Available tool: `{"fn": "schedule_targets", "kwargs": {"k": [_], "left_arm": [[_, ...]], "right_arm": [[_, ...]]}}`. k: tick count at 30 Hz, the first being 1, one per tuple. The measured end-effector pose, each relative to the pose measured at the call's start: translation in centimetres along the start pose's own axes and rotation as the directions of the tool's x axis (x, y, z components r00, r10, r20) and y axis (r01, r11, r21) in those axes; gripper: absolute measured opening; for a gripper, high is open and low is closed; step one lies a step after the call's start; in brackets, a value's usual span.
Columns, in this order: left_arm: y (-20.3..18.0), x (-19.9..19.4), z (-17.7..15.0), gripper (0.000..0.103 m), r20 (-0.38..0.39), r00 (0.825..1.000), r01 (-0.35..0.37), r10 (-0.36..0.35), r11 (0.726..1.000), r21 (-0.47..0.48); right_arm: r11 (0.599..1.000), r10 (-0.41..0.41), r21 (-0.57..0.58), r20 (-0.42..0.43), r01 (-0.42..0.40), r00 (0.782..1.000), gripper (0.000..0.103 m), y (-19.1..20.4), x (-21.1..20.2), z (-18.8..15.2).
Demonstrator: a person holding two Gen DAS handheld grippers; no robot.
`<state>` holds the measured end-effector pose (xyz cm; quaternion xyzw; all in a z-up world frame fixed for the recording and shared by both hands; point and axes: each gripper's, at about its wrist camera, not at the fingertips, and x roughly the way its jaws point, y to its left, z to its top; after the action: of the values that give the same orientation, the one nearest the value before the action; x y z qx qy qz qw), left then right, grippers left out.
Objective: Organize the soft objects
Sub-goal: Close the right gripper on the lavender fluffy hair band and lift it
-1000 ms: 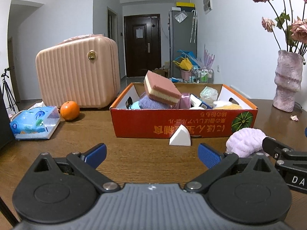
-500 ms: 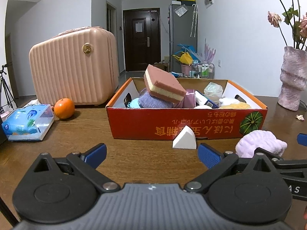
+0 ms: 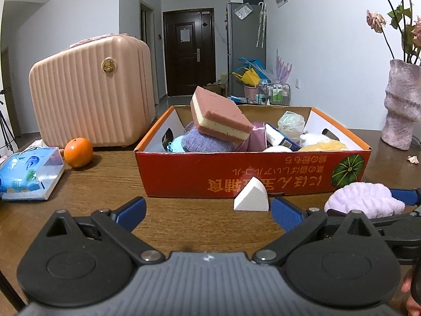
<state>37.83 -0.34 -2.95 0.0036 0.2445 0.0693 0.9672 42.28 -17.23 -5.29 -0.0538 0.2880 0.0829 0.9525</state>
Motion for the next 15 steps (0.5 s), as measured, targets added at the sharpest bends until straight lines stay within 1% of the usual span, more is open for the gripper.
{"fn": "schedule_targets", "kwargs": {"k": [1,3,4,6,7,9,12,15], "left_arm": [[0.0,0.0,0.0,0.103,0.0,1.0,0.002,-0.002,1.0,0.0],[-0.1,0.2,0.1,0.103,-0.003,1.0,0.005,-0.005,1.0,0.001],[-0.2,0.4,0.2,0.103,-0.004,1.0,0.006,-0.006,1.0,0.001],[-0.3,0.6,0.2,0.103,-0.007,1.0,0.008,-0.008,1.0,0.003],[-0.3,0.7,0.3,0.103,-0.007,1.0,0.009,-0.009,1.0,0.004],[-0.4,0.8,0.3,0.103,-0.008,1.0,0.012,-0.012,1.0,0.006],[-0.6,1.0,0.4,0.103,-0.01,1.0,0.017,-0.017,1.0,0.007],[-0.7,1.2,0.4,0.103,-0.013,1.0,0.023,-0.023,1.0,0.008]], "right_arm": [[1.0,0.006,0.003,0.001,-0.006,1.0,0.094,-0.1,0.0,0.1],[1.0,0.021,0.012,-0.003,-0.021,1.0,0.083,-0.2,0.1,0.2],[0.999,0.031,0.015,-0.007,-0.031,0.999,0.08,-0.3,0.2,0.3],[0.999,0.043,0.015,-0.005,-0.043,0.999,0.065,-0.3,0.0,0.3],[0.999,0.048,0.013,0.0,-0.048,0.999,0.06,-0.3,-0.1,0.4],[0.998,0.057,0.015,0.009,-0.057,0.998,0.042,-0.3,-0.4,0.4],[0.998,0.054,0.028,0.028,-0.055,0.998,0.03,-0.5,-1.0,0.5],[0.998,0.04,0.049,0.039,-0.042,0.998,0.026,-0.9,-1.4,0.7]]}}
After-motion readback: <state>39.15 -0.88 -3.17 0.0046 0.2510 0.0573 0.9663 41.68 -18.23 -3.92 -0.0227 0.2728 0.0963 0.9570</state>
